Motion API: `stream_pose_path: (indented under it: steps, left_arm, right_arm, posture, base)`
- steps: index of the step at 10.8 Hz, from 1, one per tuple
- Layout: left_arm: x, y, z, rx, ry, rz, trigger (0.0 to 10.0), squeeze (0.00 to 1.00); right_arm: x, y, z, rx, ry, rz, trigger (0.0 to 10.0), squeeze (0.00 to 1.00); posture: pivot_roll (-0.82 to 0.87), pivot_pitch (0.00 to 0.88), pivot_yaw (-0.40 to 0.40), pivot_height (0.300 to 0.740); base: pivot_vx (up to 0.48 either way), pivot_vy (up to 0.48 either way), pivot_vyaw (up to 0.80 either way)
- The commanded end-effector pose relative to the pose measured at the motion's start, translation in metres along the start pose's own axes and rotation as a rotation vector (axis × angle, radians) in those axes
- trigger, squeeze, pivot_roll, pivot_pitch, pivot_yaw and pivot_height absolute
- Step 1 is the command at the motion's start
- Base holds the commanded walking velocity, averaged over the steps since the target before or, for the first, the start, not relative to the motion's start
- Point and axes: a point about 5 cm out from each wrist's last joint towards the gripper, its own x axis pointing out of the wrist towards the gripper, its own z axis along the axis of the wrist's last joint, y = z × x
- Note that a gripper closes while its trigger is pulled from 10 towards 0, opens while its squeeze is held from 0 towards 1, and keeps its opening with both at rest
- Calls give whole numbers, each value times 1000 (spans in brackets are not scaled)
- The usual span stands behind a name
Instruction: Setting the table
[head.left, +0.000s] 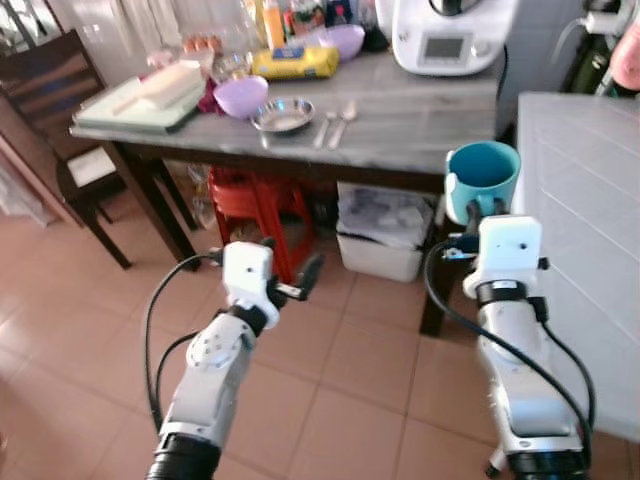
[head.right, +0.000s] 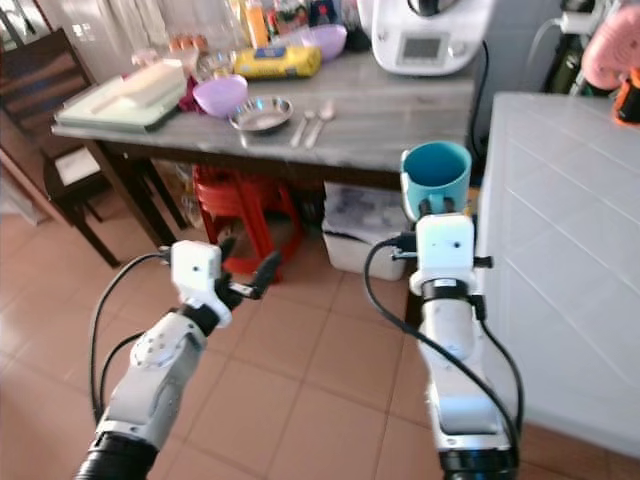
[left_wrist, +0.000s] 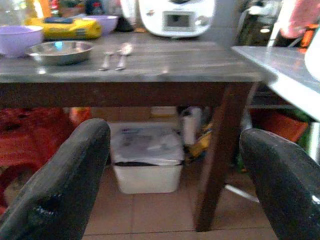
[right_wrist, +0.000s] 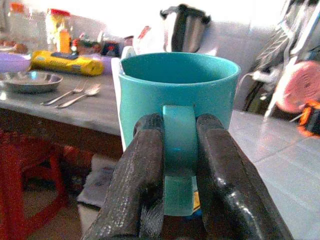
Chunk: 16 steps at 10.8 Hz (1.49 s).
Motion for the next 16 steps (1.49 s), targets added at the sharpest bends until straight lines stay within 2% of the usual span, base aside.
stream_pose_path:
  steps: [1,5,8,11,13,14,16]
  left_arm:
    - [-1,7,0,29,10,39,10000,0]
    - [0,9,1,23,11,71,10000,0]
    - [2,18,9,55,-26,132,10000,0]
    - [-13,33,6,87,-14,194,10000,0]
    - [-21,37,2,94,-2,206,10000,0]
    - [-21,36,1,92,-3,211,10000,0]
    - [-15,32,3,84,-11,197,10000,0]
  right_arm:
    - [1,5,6,13,-26,20,10000,0]
    - [0,6,5,27,-17,20,10000,0]
    - [-6,-3,-1,53,16,7,10000,0]
    - [-26,-16,-8,41,51,-7,10000,0]
    - [-42,-29,-17,36,104,-58,10000,0]
    - [-50,-27,-19,41,122,-57,10000,0]
    - [-48,-23,-14,55,110,-46,10000,0]
  posture:
    - [-92,78,115,740]
    - [-93,81,114,740]
    - [-90,75,113,740]
    - [-87,72,114,740]
    - [-97,74,117,740]
    - [-105,74,121,740]
    - [-110,75,125,740]
  base:
    - [0,0,0]
    - [0,0,0]
    - [0,0,0]
    - [0,0,0]
    - [0,0,0]
    - [0,0,0]
    - [0,0,0]
